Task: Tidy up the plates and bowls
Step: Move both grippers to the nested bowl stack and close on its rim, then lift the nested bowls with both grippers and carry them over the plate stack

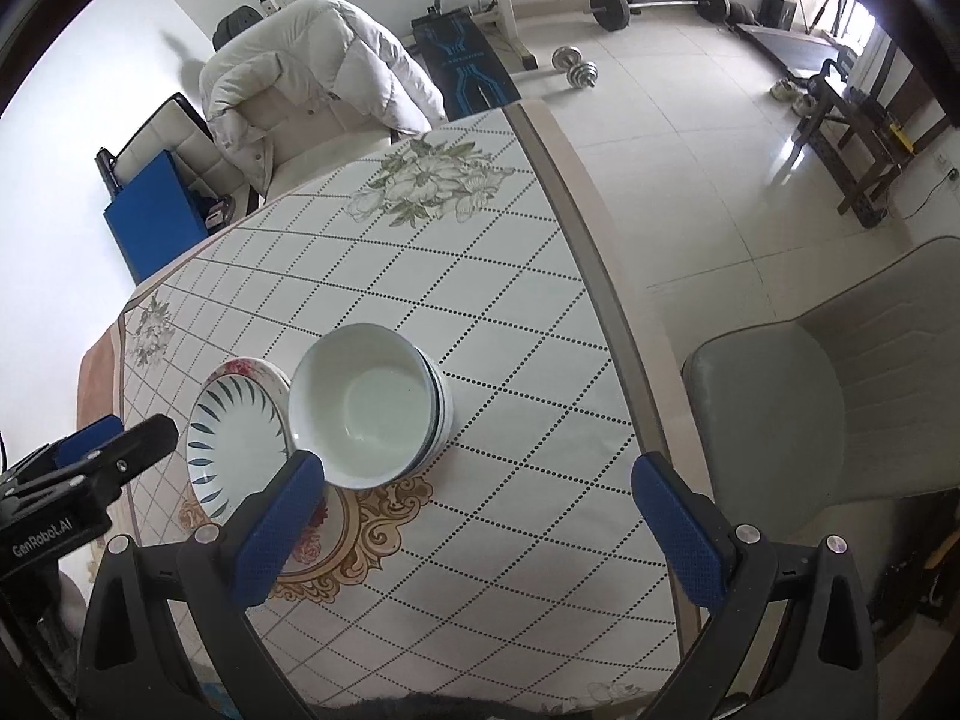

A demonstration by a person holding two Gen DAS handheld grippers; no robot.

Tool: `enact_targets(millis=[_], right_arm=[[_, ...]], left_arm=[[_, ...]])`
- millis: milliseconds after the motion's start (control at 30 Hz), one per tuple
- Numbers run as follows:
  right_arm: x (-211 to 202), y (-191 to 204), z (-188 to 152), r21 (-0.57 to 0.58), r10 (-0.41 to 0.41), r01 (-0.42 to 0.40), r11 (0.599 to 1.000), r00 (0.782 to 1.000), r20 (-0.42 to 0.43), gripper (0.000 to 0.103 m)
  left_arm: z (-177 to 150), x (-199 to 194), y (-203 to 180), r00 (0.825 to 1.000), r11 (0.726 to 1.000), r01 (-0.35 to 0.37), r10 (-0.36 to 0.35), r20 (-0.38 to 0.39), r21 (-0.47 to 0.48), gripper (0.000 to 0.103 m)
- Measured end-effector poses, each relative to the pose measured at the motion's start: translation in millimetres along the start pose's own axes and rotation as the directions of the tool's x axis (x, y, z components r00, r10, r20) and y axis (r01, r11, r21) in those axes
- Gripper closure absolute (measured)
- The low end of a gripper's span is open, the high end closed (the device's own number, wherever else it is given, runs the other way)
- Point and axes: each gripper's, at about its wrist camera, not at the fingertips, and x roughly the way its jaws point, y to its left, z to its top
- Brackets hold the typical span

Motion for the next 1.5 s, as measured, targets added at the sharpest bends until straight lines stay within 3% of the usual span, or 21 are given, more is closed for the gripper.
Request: enact_targets(millis=[233, 467, 700, 800, 867, 1067, 1267, 1300, 1333, 1500], right_arm=[[81.3, -5.0, 10.7, 0.030, 0.093, -0.090, 0.995, 0.990, -0.109, 0.000], [132.7, -1.5, 19.2, 0.049, 0.147, -0.141, 0.989, 0.973, -0.176, 0.000], [155.9, -2.7, 24.5, 0.074, 0.183, -0.170, 0.983, 0.958, -0.222, 0.000], [167.4, -3.3, 24.6, 0.083, 0.208, -0.193, 0.978, 0.946, -0.248, 0.000], [177.2, -4.0, 23.9, 0.104, 0.239, -0.218, 0.970, 0.932, -0.271, 0.000], [207.7, -3.9, 19.3, 0.174, 0.344, -0.302, 0.937, 0.883, -0.320, 0.000], [237.0, -3.6, 13.2, 0.280, 0.456, -0.375, 0.884, 0.822, -0.340, 0.015], [236.7, -4.4, 15.3, 0.285, 0.463, -0.382, 0.879, 0.827, -0.319, 0.019], [238.3, -3.6, 16.4, 0.298, 0.494, -0.410, 0.862, 0.813, -0.310, 0.029], [245.1, -0.4, 14.7, 0.316, 0.496, -0.404, 0.858, 0.811, -0.310, 0.033]], left_arm=[[42.7, 71.4, -10.0, 0.985, 0.996, 0.053, -0.041, -0.168, 0.067, 0.015], [57.8, 128.7, -16.9, 0.943, 0.987, 0.120, -0.078, -0.324, 0.110, 0.016], [51.0, 163.0, -23.1, 0.894, 0.978, 0.185, -0.125, -0.429, 0.101, 0.036], [49.0, 172.7, -23.6, 0.881, 0.975, 0.204, -0.142, -0.452, 0.090, 0.038], [48.1, 179.8, -21.5, 0.868, 0.974, 0.212, -0.153, -0.472, 0.075, 0.051], [47.1, 183.6, -7.8, 0.849, 0.962, 0.272, -0.233, -0.475, 0.014, 0.050], [47.1, 186.7, 12.1, 0.825, 0.944, 0.324, -0.317, -0.468, -0.068, 0.050], [46.0, 186.4, 16.1, 0.823, 0.940, 0.331, -0.329, -0.463, -0.081, 0.050], [45.3, 186.5, 17.9, 0.823, 0.939, 0.334, -0.336, -0.458, -0.088, 0.050], [39.2, 179.6, 24.7, 0.842, 0.942, 0.318, -0.330, -0.426, -0.101, 0.050]])
